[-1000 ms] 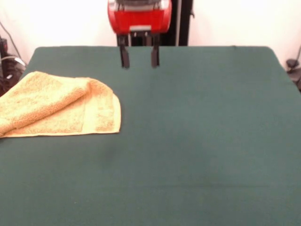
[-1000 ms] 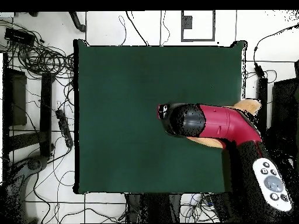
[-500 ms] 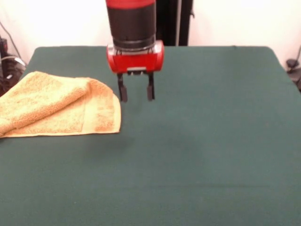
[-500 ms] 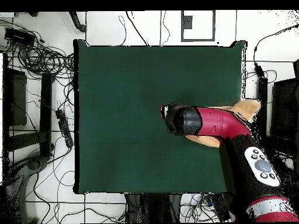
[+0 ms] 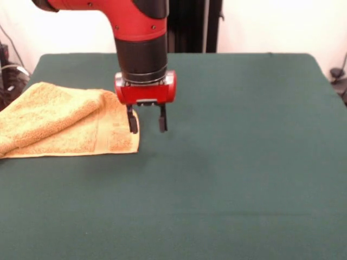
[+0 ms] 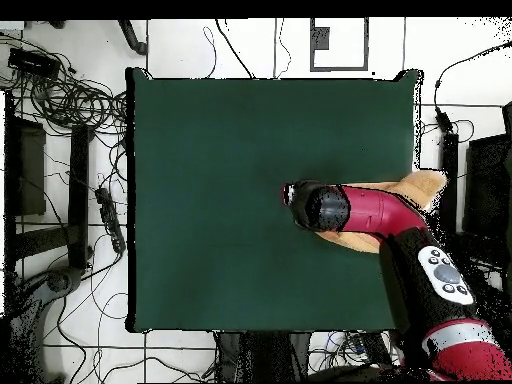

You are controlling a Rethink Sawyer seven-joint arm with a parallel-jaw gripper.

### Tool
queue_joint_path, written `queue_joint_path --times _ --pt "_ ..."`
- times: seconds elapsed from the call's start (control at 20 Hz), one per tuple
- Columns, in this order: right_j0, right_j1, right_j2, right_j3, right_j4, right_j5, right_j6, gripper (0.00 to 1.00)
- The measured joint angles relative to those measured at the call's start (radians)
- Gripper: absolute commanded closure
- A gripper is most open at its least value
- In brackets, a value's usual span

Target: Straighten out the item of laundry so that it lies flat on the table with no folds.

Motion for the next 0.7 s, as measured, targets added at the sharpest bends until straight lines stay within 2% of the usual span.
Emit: queue_joint_path --times 0.7 --pt "-0.05 0.04 -0.015 -0.009 -0.007 -0.03 0.0 0.0"
